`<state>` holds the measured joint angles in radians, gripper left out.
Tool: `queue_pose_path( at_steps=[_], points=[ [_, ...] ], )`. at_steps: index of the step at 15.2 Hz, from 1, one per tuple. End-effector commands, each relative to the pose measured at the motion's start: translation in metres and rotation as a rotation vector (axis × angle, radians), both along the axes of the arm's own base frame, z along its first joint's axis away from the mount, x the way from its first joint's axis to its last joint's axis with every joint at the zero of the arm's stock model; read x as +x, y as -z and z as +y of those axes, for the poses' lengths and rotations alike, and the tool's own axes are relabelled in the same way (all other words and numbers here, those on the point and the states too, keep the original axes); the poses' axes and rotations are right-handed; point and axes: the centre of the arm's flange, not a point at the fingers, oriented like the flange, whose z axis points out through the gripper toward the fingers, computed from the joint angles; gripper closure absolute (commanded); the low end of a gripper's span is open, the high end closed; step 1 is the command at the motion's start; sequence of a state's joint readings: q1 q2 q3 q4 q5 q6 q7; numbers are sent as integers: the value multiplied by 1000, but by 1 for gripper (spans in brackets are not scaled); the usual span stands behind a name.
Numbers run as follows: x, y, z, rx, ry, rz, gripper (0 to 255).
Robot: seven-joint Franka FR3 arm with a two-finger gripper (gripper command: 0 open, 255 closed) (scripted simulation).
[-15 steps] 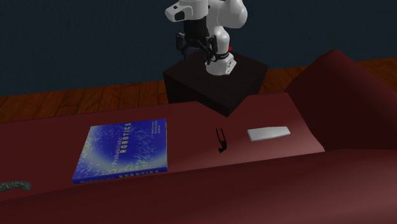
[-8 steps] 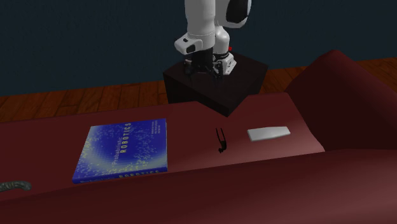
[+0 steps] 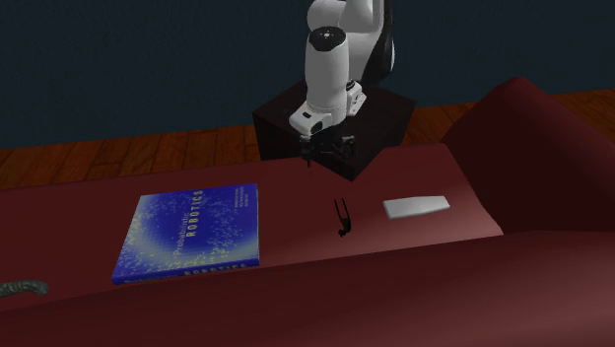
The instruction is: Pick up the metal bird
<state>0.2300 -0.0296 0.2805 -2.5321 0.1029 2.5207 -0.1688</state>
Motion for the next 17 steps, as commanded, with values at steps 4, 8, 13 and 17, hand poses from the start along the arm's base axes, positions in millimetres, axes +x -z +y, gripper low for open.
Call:
queue_pose_path(
  at_steps=[4,8,13,17],
  points=[
    [0,58,35,-4,-98,-3,0],
    [1,104,62,-9,-176,-3,0],
    [-1,145,83,-13,-236,-4,0],
    [-1,166,83,-13,-236,-4,0]
  ],
)
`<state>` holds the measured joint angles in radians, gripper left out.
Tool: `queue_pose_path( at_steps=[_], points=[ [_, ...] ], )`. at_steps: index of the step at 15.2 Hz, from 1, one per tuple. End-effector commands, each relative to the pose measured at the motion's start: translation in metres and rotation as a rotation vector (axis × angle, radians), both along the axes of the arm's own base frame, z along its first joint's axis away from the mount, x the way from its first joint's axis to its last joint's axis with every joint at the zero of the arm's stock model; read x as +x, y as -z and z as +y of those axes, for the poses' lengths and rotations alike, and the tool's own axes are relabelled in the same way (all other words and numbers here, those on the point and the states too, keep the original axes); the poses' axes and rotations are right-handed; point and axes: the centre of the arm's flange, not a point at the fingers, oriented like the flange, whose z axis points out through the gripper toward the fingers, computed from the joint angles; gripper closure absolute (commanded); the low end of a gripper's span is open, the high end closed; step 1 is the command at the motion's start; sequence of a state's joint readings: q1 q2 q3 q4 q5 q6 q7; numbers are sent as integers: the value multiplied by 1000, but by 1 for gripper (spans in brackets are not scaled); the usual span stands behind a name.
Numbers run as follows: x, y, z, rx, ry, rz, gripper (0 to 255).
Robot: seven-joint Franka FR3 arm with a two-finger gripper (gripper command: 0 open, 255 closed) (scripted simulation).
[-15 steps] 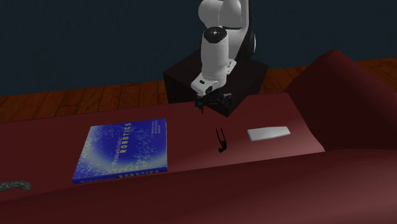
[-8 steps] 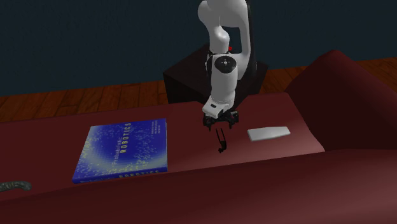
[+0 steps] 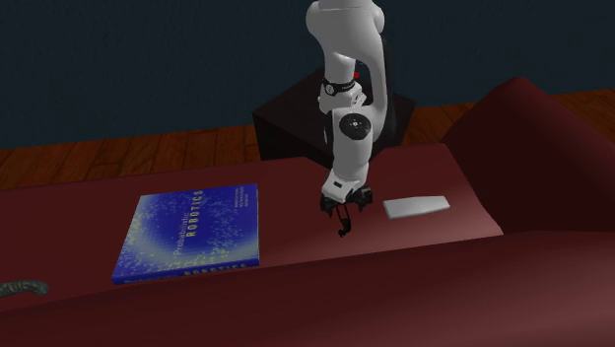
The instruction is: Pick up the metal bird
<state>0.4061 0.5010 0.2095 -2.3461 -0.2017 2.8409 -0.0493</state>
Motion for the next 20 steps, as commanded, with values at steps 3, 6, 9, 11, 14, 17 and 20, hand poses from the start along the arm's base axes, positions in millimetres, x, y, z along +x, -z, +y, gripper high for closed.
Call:
queue_pose_path(
  at_steps=[3,6,9,11,14,17,20],
  points=[
    [0,20,0,0,0,0,0],
    [0,19,0,0,0,0,255],
    [1,18,1,0,0,0,255],
    [1,20,1,0,-1,0,255],
    [0,20,0,0,0,0,255],
    [0,4,0,0,0,0,255],
    [0,-12,0,0,0,0,255]
  ],
)
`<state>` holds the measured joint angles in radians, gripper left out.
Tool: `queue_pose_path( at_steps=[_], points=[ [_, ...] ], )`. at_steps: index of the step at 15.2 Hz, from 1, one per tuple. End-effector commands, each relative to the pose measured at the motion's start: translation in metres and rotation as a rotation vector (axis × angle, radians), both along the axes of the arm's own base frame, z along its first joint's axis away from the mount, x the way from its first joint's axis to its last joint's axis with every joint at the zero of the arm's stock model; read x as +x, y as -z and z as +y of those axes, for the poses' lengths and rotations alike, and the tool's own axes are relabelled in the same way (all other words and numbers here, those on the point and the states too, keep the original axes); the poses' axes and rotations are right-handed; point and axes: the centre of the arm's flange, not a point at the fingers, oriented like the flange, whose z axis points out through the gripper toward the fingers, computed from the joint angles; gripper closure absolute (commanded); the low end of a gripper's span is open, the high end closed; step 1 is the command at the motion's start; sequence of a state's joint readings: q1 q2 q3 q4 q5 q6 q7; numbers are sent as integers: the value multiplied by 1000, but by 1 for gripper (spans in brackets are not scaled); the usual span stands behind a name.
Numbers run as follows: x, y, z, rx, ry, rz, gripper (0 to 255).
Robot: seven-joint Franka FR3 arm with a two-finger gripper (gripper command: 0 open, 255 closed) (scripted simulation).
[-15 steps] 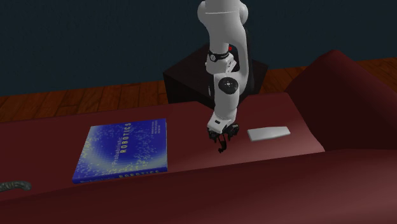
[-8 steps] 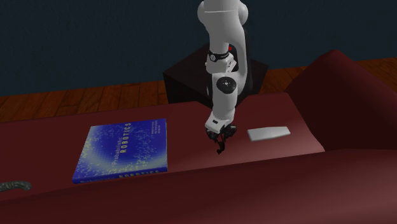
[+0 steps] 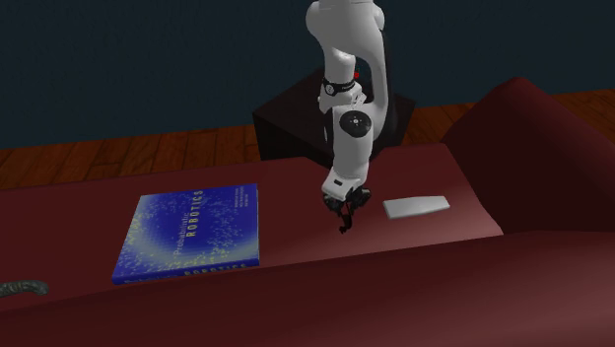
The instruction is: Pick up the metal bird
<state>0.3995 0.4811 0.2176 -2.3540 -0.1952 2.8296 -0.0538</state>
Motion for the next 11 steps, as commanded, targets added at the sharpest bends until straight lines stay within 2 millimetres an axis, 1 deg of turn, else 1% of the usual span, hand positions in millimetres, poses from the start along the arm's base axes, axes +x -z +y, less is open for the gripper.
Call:
queue_pose_path(
  at_steps=[1,9,11],
  points=[
    [0,-10,0,0,0,1,255],
    [0,-53,0,0,0,1,255],
    [0,-54,0,0,0,1,255]
  ],
)
